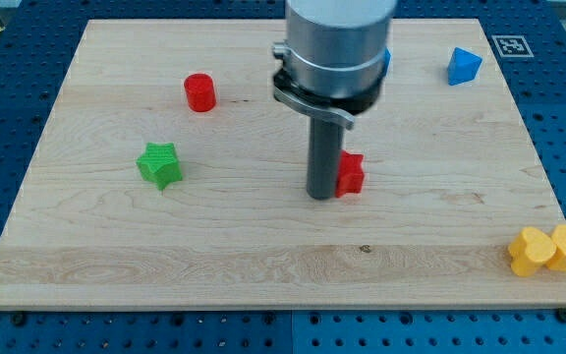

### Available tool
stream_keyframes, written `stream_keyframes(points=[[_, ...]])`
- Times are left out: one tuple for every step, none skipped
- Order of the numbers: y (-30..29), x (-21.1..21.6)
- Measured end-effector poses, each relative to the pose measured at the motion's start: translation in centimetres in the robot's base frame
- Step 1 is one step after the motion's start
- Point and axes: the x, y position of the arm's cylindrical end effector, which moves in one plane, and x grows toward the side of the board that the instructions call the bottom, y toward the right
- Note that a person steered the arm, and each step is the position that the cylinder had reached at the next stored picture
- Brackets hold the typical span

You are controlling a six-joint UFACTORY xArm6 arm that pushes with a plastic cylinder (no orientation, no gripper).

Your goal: Move the red star right and up a bit

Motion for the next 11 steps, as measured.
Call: stream_keyframes(points=[[0.8, 0.8], [-3.3, -1.7], [-4.7, -4.1], [-1.9, -3.5], [1.2, -1.5], [3.5, 0.7], [7.1, 1.9], [8.0, 0.1], [8.0, -2.9], [6.7, -6.2], [7.2, -8.1]])
